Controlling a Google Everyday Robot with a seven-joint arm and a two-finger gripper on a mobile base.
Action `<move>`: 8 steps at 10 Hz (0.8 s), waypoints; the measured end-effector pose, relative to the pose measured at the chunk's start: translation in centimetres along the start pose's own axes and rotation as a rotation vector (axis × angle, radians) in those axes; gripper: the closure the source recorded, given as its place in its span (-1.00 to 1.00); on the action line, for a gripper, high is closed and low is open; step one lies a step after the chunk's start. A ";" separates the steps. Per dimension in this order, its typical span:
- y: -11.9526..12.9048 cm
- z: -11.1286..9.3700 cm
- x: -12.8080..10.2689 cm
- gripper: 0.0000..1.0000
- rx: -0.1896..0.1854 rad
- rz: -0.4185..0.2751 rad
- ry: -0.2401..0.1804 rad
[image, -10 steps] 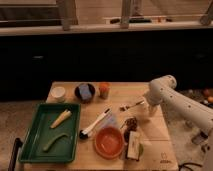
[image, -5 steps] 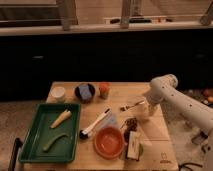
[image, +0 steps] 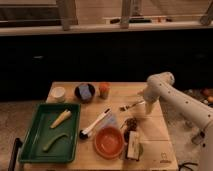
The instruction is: Place fork in red bowl
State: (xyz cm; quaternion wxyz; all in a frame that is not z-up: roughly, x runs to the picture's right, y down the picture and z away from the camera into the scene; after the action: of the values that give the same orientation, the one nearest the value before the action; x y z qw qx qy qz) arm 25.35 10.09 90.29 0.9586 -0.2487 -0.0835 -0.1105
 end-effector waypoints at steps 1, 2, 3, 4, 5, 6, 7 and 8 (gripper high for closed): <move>-0.2 0.2 -0.6 -0.60 -0.006 -0.021 -0.010; -0.4 0.6 -1.4 -0.60 -0.013 -0.038 -0.017; -0.5 0.9 -1.9 -0.60 -0.021 -0.052 -0.022; -0.8 1.4 -2.8 -0.60 -0.031 -0.075 -0.029; -0.8 1.7 -3.3 -0.60 -0.040 -0.087 -0.033; -0.9 2.0 -3.7 -0.60 -0.049 -0.099 -0.036; -1.1 2.4 -4.1 -0.60 -0.055 -0.110 -0.039; -1.3 2.6 -4.3 -0.60 -0.064 -0.117 -0.042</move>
State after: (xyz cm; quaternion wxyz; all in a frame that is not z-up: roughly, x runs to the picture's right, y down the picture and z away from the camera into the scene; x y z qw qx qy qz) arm 20.57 11.05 92.22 0.9401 -0.2763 -0.1144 -0.1636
